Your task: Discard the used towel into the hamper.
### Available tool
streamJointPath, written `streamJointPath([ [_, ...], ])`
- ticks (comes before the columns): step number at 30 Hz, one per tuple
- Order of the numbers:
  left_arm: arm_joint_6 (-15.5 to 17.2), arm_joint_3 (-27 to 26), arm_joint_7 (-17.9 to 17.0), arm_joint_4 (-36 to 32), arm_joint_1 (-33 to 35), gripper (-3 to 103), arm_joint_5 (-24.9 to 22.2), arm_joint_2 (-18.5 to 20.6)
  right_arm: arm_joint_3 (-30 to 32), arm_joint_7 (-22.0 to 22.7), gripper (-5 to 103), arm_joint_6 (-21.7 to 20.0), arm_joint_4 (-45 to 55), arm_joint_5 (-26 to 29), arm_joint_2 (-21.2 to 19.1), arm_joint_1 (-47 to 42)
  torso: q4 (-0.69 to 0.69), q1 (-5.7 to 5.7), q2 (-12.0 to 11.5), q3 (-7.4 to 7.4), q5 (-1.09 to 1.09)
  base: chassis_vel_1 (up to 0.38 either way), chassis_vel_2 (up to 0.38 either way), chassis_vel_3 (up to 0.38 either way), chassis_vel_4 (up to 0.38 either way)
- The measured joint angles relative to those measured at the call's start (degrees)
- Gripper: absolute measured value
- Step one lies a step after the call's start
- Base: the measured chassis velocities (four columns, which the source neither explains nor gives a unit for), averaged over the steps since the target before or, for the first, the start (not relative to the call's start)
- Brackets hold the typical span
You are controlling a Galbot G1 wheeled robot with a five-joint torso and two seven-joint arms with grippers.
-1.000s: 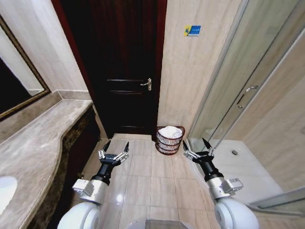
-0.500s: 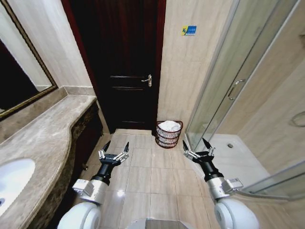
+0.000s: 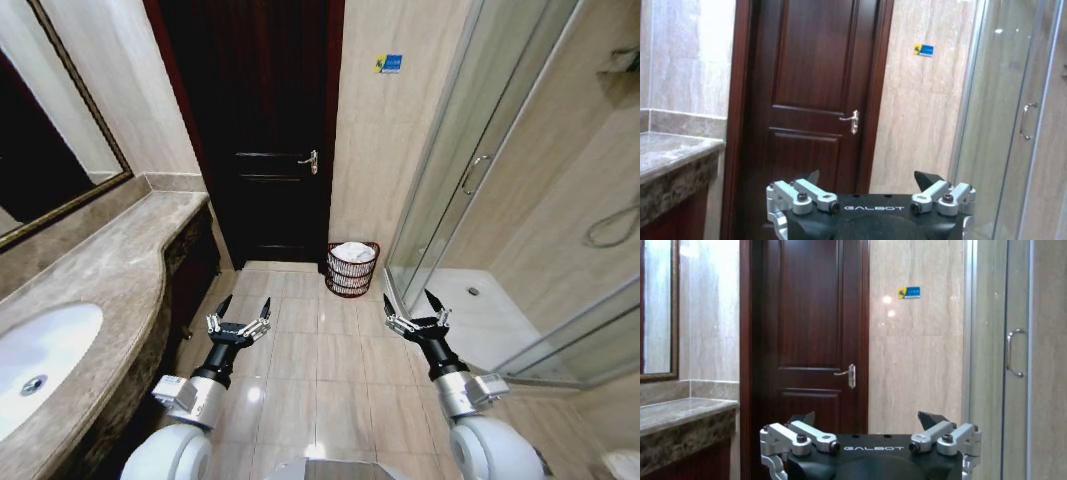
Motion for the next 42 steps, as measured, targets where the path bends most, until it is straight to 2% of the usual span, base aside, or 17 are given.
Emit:
streamJointPath([
  [13,0.00,-0.01,0.00,0.00,0.02,97,0.00,0.00,0.00,0.00,100,0.00,0.00,0.00,0.00,-0.02,0.01,-0.08,0.04,-0.04,-0.01,0.153,-0.163,-0.159,0.147],
  [14,0.00,0.00,0.00,0.00,0.01,97,0.00,0.00,0.00,0.00,100,0.00,0.00,0.00,0.00,-0.03,-0.03,-0.06,0.03,-0.03,-0.03,0.000,0.000,0.000,0.000],
  [19,0.00,0.00,0.00,0.00,-0.01,97,0.00,0.00,0.01,0.00,100,0.00,0.00,0.00,0.00,0.02,0.01,0.06,-0.03,0.02,-0.01,-0.042,0.023,0.066,-0.026],
  [42,0.00,0.00,0.00,0.00,0.00,97,0.00,0.00,0.00,0.00,100,0.00,0.00,0.00,0.00,-0.01,0.00,-0.01,0.00,0.00,-0.01,-0.004,0.006,0.008,-0.002],
])
